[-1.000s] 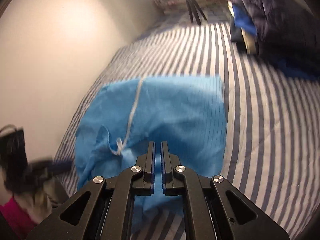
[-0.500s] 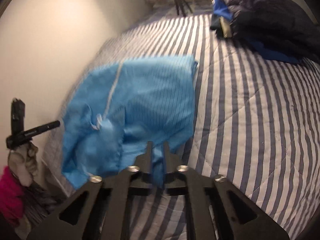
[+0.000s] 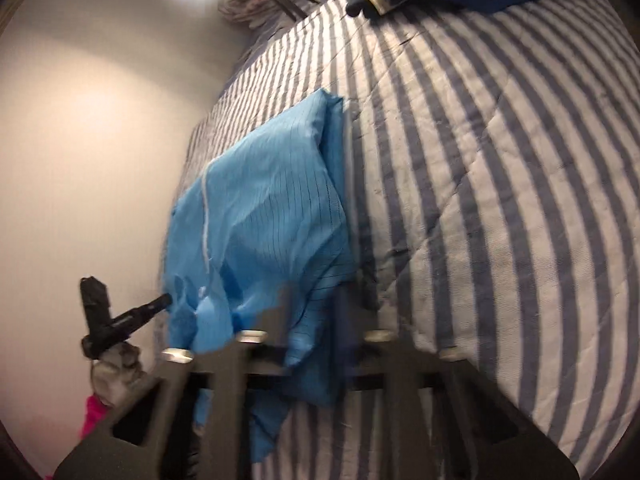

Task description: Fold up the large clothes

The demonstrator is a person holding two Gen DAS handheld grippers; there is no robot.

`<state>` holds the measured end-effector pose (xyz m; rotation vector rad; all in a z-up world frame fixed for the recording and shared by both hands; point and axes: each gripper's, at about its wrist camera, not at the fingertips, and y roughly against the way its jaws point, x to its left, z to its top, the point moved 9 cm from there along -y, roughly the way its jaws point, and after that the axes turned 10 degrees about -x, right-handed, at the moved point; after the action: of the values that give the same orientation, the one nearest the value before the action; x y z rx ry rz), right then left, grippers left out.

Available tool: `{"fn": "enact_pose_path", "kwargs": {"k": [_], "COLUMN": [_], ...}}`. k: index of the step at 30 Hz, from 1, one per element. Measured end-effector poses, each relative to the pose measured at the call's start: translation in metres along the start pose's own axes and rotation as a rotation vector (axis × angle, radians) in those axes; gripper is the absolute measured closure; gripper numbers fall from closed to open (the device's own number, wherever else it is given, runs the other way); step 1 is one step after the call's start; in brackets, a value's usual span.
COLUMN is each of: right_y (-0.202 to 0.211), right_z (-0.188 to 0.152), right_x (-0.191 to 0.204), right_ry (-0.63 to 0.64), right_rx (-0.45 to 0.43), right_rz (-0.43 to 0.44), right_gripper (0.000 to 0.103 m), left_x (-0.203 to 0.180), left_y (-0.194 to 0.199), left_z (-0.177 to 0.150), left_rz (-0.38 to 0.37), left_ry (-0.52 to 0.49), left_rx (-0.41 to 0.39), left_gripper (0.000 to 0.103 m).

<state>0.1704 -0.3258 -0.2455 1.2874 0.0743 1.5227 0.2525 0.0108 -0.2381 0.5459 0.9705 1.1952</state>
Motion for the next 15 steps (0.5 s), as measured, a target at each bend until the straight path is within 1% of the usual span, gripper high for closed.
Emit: {"fn": "enact_pose_path", "kwargs": {"k": [1, 3, 4, 5, 7, 8, 10, 11, 12, 15], "right_y": [0.001, 0.003, 0.004, 0.005, -0.002, -0.001, 0.003, 0.006, 0.009, 0.013], "right_z": [0.000, -0.003, -0.008, -0.012, -0.018, -0.019, -0.014, -0.010, -0.004, 0.013], "right_x": [0.005, 0.019, 0.028, 0.032, 0.031, 0.033, 0.039, 0.044, 0.049, 0.069], "right_ry": [0.010, 0.046, 0.080, 0.124, 0.194, 0.218, 0.232, 0.245, 0.265, 0.335], "right_rx": [-0.001, 0.011, 0.024, 0.032, 0.059, 0.054, 0.041, 0.039, 0.023, -0.033], "right_rz": [0.012, 0.037, 0.039, 0.011, -0.052, -0.060, -0.050, -0.036, -0.043, -0.063], "right_gripper": [0.099, 0.101, 0.101, 0.101, 0.101, 0.101, 0.101, 0.101, 0.101, 0.100], "left_x": [0.001, 0.005, 0.007, 0.010, 0.013, 0.012, 0.011, 0.008, 0.003, -0.025], "left_y": [0.001, 0.001, 0.000, 0.001, 0.003, 0.006, 0.014, 0.021, 0.025, 0.033], "left_z": [0.001, 0.003, 0.003, 0.003, 0.005, 0.007, 0.015, 0.022, 0.027, 0.048], "left_rz": [0.011, 0.055, 0.090, 0.103, 0.096, 0.074, 0.073, 0.069, 0.060, 0.043], "left_ry": [-0.008, -0.039, -0.068, -0.080, -0.067, -0.050, -0.040, -0.046, -0.055, -0.132], "left_rx": [-0.008, -0.020, -0.025, -0.031, -0.031, -0.030, -0.053, -0.077, -0.092, -0.132], "left_gripper": [0.099, 0.099, 0.099, 0.099, 0.099, 0.099, 0.099, 0.099, 0.099, 0.099]}}
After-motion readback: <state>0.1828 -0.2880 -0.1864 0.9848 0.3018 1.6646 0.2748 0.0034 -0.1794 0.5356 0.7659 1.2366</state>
